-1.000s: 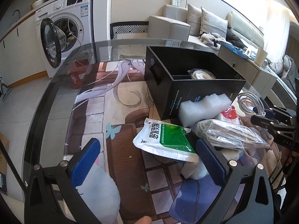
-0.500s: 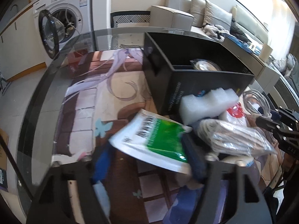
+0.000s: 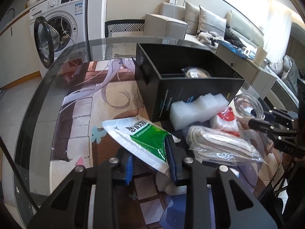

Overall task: Organize soft objects
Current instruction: 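Lift the sachet with the left tool while the right tool lifts the cable toward the box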

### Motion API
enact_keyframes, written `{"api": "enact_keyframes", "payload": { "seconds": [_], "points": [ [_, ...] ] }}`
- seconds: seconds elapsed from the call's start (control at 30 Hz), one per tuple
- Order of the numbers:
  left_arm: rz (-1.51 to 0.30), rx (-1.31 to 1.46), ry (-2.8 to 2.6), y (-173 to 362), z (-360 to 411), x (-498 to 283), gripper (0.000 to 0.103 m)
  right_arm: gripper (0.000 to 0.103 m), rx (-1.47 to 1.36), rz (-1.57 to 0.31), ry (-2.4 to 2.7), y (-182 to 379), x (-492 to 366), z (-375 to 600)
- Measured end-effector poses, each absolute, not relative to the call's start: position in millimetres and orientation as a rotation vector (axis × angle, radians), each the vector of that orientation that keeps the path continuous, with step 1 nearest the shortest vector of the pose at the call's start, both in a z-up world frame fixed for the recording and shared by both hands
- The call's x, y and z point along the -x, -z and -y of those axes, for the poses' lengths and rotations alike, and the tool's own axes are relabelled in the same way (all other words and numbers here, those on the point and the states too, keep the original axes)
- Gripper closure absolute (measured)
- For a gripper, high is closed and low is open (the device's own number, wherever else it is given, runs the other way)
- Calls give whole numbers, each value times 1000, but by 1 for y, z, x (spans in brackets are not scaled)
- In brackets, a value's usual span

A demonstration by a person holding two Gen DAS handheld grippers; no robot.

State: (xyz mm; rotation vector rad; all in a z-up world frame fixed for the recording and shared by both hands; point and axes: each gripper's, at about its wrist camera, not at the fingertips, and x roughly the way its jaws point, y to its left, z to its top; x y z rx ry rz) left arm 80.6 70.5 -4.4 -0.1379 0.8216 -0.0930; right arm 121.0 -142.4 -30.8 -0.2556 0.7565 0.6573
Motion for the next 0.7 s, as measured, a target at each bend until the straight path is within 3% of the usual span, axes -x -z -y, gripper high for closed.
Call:
{"api": "enact_keyframes", "payload": {
  "seconds": [0.07, 0.23, 0.4, 0.5, 0.7],
  "points": [
    [-805, 141, 96, 3, -71, -80, 81, 69, 254, -756, -658, 31, -121, 143],
    [-792, 143, 105, 0, -70, -78, 82, 69, 256, -756, -658, 30, -121, 142],
    [-807, 170, 77, 1, -74, -82, 77, 69, 256, -757, -659, 31, -121, 142],
    [-819, 190, 50, 3, -78, -85, 63, 69, 256, -756, -658, 31, -121, 142],
    [-802, 233, 48, 4, -84, -87, 65, 69, 255, -757, -657, 30, -121, 143]
  ]
}}
